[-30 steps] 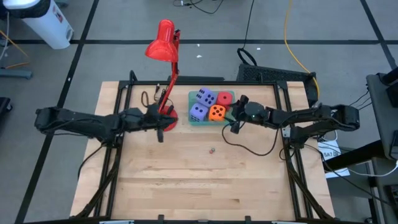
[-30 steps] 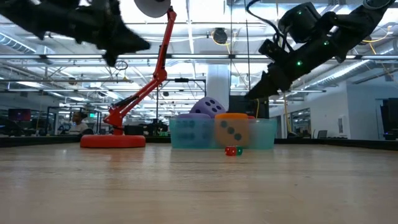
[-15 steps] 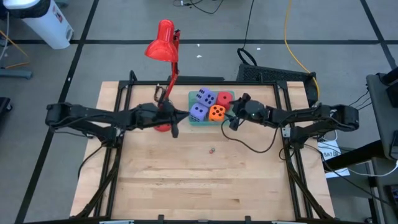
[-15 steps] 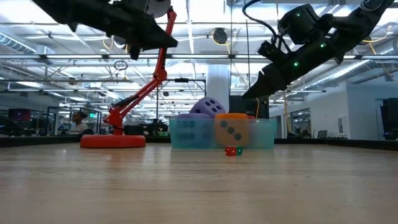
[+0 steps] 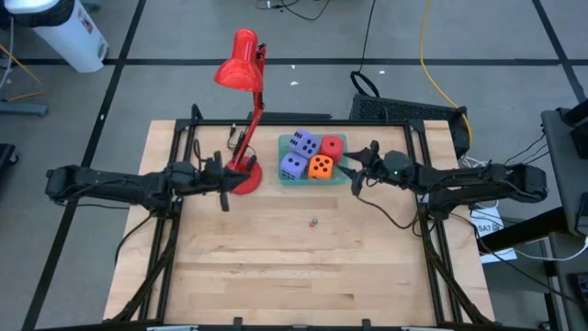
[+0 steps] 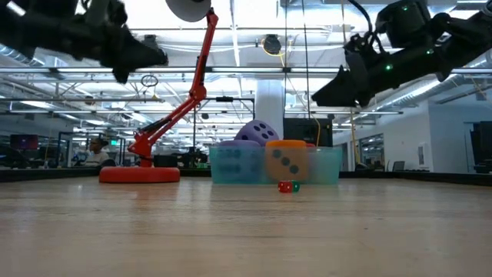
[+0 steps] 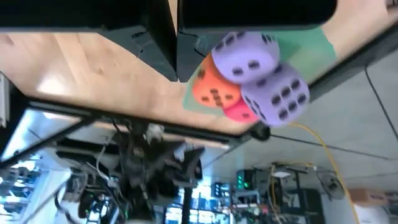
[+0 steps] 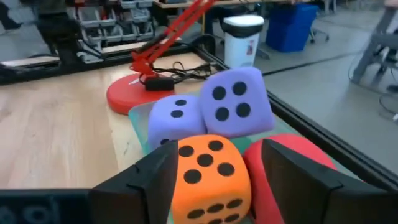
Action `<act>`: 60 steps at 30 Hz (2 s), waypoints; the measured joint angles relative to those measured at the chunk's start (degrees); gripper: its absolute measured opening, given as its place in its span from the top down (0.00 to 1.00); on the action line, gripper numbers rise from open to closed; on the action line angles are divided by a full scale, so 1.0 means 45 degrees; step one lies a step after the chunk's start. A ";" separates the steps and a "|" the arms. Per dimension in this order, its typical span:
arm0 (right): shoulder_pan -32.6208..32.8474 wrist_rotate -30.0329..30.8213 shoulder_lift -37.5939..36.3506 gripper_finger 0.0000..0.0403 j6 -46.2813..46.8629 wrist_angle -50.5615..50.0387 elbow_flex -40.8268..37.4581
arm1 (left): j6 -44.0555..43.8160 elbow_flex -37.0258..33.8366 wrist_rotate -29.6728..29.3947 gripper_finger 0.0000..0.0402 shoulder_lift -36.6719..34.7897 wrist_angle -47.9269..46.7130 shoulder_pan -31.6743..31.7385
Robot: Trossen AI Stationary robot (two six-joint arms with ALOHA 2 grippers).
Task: Pick & Place Dice
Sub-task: Put the green small die into the green bin
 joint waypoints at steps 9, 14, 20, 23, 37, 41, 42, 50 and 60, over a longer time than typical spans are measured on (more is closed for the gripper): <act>0.0751 0.0595 -0.0557 0.75 0.0690 -0.0334 -0.0010 | 0.0155 -0.1358 0.0049 1.00 -0.0598 0.0422 -0.0078; 0.1601 0.1339 -0.0547 0.97 0.0445 -0.0241 -0.0005 | 0.0611 -0.1358 0.0425 1.00 -0.0917 0.0440 -0.0078; 0.2301 0.2644 -0.1015 0.97 0.0303 -0.1324 0.0380 | 0.0675 -0.1358 0.0325 1.00 -0.1937 -0.0315 -0.0053; 0.2489 0.2562 -0.1667 0.99 0.0188 -0.2184 0.0408 | 0.0680 -0.1358 0.0320 0.99 -0.2576 -0.0893 -0.0053; 0.5459 0.4636 -0.2790 1.00 0.0901 -0.2322 0.0423 | 0.0564 -0.1358 -0.0476 0.98 -0.3166 -0.1899 -0.0053; 0.6701 0.4621 -0.2254 1.00 0.1271 -0.2357 0.0423 | 0.0573 -0.1358 -0.0466 0.97 -0.3166 -0.1899 -0.0053; 0.7008 0.4618 -0.2015 1.00 0.1363 -0.2230 0.0423 | 0.0575 -0.1358 -0.0471 0.98 -0.3166 -0.1901 -0.0053; 0.7938 0.3566 0.0594 1.00 0.1974 -0.0404 0.0423 | 0.0593 -0.1358 -0.0466 0.96 -0.3156 -0.1875 -0.0053; 0.7185 0.1807 0.3698 1.00 0.1389 0.1434 0.0556 | -0.0024 -0.1358 -0.0448 0.99 -0.3156 -0.1904 -0.0087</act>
